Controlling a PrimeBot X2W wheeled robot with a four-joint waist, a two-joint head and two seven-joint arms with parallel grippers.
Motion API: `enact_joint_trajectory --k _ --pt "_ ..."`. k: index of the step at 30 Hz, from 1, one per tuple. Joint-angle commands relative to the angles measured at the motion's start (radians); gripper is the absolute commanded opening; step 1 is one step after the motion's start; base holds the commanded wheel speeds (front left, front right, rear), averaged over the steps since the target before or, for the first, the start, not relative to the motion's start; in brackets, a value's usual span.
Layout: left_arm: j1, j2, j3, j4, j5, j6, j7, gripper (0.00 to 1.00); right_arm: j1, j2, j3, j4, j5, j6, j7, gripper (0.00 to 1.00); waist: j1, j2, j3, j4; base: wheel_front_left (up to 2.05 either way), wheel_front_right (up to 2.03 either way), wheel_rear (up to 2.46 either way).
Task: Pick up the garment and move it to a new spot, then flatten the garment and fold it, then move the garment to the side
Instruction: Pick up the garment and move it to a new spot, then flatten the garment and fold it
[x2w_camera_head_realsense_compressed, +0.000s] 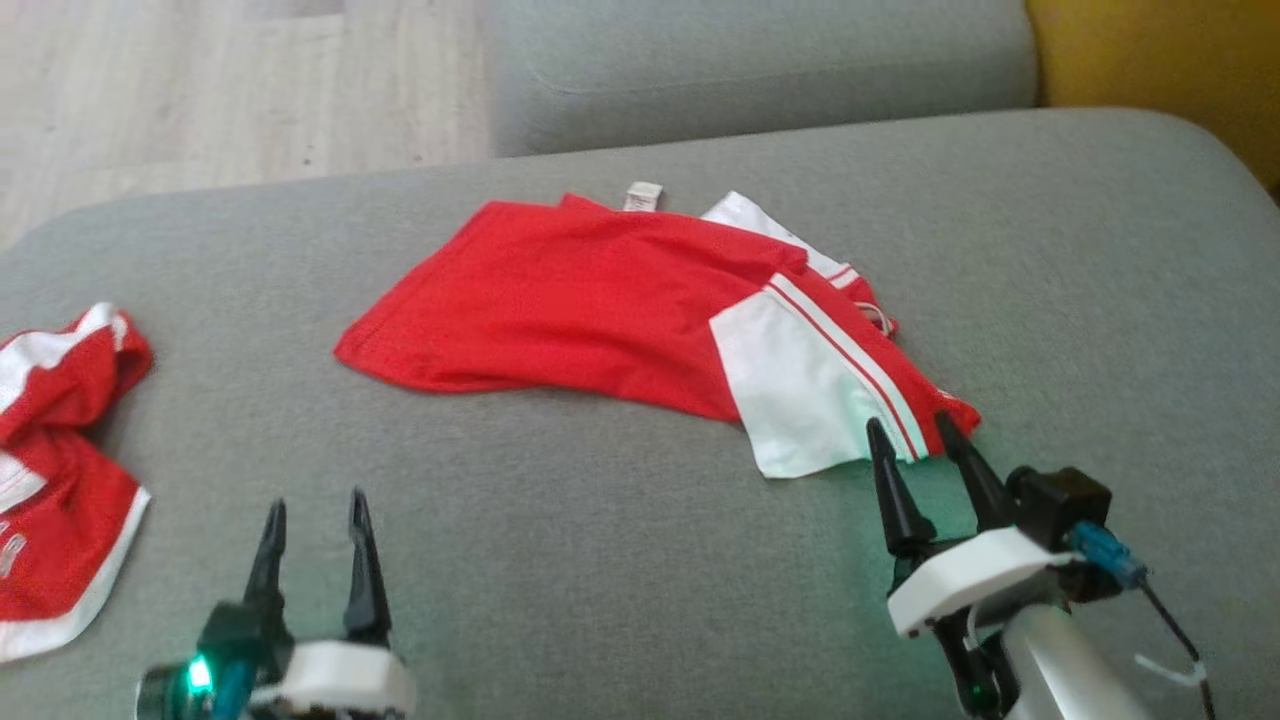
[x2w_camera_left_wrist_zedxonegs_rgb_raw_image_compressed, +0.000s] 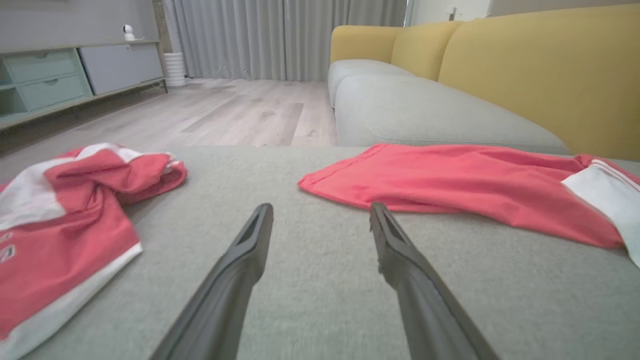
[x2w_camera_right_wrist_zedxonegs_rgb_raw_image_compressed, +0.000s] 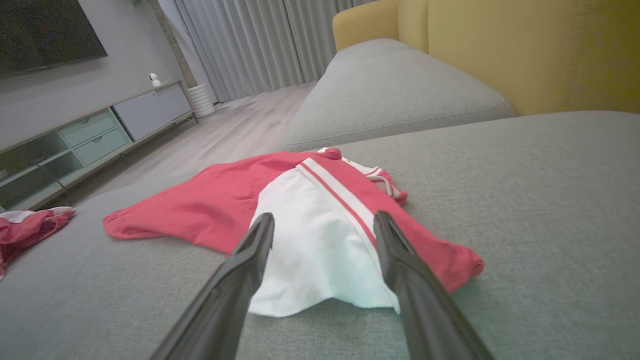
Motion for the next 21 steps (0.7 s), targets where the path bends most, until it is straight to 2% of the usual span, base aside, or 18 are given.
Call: enact_joint_trajectory --k 1,6,13,18,21 --pt "-0.01 -0.008 0.053 -0.035 0.016 -0.007 -0.005 1.0 -0.014 0.009 0.026 -0.027 0.003 -0.001 -0.004 1.0 0.0002 0.0 -0.01 0.017 0.0 0.0 0.0" --pt "0.015 -0.03 0.083 -0.027 0.044 -0.047 -0.005 1.0 -0.008 0.009 0.072 -0.015 -0.006 -0.001 -0.004 1.0 0.0002 0.0 -0.002 0.046 0.0 0.0 0.0" --pt "0.003 -0.043 0.045 -0.005 0.073 -0.086 -0.005 1.0 -0.051 0.009 0.162 0.082 -0.01 -0.001 -0.004 1.0 0.0002 0.0 0.035 0.128 0.0 0.0 0.0" --pt "-0.004 -0.045 0.021 0.009 0.065 -0.097 -0.005 1.0 -0.092 0.009 0.134 0.163 -0.048 -0.001 -0.004 1.0 0.0002 0.0 0.057 0.174 0.0 0.0 0.0" --pt "-0.009 -0.045 0.011 0.01 0.056 -0.097 -0.005 1.0 -0.111 0.009 0.081 0.203 -0.096 -0.001 -0.004 1.0 0.0002 0.0 0.072 0.199 0.0 0.0 0.0"
